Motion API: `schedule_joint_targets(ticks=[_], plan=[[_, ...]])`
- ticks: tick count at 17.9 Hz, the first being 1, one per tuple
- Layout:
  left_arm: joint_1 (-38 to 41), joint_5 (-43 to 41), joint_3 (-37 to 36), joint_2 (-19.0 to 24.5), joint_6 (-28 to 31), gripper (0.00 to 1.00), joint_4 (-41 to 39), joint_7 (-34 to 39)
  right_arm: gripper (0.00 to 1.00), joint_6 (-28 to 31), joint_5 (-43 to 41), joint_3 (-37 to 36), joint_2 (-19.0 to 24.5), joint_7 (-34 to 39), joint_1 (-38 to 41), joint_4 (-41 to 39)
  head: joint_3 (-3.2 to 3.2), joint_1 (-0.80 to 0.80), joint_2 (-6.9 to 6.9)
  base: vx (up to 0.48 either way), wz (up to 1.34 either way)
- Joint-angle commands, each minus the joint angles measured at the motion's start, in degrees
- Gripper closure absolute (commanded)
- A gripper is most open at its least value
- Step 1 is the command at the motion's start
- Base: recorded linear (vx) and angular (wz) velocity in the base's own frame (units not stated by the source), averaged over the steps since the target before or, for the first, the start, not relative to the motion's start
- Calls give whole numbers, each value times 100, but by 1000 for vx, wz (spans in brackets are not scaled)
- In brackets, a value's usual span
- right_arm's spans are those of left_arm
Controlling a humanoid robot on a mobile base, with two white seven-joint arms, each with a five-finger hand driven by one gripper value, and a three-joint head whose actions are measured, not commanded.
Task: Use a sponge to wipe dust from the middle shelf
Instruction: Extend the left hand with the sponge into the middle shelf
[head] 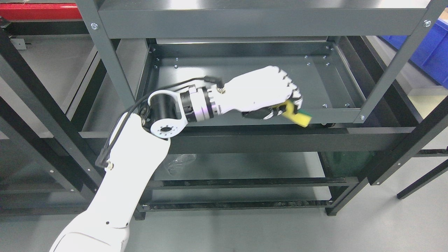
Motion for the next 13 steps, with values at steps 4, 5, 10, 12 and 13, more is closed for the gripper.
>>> schedule_joint_targets(ticks=[4,5,10,12,13], plan=[[-631,744,-875,25,2,99,575,654,0,4,0,0,-100,3,0,-100,0,0,0,3,26],[-710,796,-804,25,2,98,689,654,0,4,0,0,-100,3,0,-100,0,0,0,-5,39],[-1895,1497,-549,25,2,98,1164,488,0,4,0,0,-100,3,0,-100,0,0,-1,-9,7],[-2247,1806,-584,25,2,98,1235,487,0,4,0,0,-100,3,0,-100,0,0,-1,-12,-20],[-2353,1842,-567,25,2,98,1244,487,0,4,0,0,-100,3,0,-100,0,0,-1,0,0]])
